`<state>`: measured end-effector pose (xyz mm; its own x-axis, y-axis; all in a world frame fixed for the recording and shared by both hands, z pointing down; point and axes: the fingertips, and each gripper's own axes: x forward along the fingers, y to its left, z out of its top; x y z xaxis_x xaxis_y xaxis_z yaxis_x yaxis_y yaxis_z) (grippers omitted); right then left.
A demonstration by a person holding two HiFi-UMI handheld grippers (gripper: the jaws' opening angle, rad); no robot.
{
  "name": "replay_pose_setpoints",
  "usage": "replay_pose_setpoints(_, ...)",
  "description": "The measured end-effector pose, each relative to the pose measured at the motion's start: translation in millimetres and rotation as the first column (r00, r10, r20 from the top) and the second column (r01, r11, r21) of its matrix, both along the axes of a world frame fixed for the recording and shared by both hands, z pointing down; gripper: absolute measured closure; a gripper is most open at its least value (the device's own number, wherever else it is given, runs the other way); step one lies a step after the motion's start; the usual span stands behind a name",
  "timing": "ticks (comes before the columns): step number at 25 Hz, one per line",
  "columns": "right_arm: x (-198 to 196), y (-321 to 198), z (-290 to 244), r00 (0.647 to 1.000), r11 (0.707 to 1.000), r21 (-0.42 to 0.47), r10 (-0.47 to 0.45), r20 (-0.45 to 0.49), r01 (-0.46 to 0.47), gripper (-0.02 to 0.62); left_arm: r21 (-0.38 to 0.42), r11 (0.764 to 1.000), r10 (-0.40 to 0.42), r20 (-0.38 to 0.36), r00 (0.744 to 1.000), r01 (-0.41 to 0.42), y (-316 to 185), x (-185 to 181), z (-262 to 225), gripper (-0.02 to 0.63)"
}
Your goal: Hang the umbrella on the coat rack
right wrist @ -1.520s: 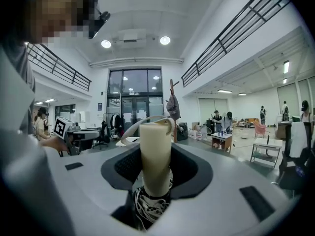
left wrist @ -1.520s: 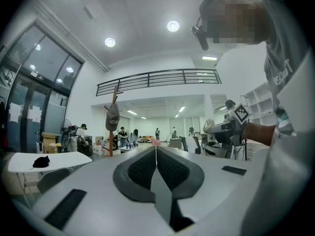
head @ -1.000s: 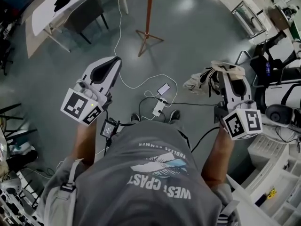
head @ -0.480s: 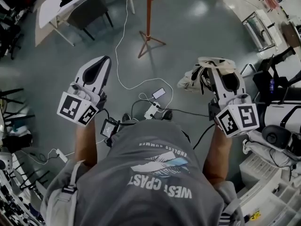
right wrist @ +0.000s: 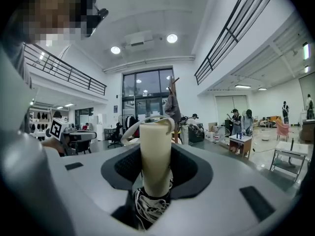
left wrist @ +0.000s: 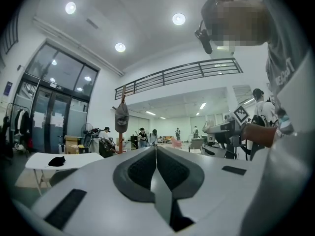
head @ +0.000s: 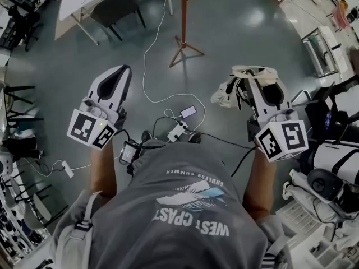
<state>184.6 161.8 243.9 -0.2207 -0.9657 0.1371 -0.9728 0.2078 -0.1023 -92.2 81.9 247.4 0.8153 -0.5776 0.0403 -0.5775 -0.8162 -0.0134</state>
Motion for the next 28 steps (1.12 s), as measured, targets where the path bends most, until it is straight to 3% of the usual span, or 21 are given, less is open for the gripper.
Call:
replay_pose_setpoints(12, 17, -1, 8, 0.997, 0.997, 0.018, -0.071, 0.029, 0.070, 0.425, 0.034, 0.995, -0.092, 0.034, 0.995, 0.091, 16, 8, -7, 0.586)
replay_pose_setpoints(21, 21, -6, 9, 0.999, 0.998, 0.023, -0.051, 0.020, 0.051, 0.425, 0.034, 0.998, -0.051, 0.028, 0.998, 0.050, 0, 24, 0, 0.586)
replay_pose_setpoints(28, 28, -29, 17, 1.000, 1.000, 0.007, 0.005, 0.009, -0.005, 0.425, 0.033, 0.999, 0.024, 0.006, 1.000, -0.024, -47, 43, 11, 0.586)
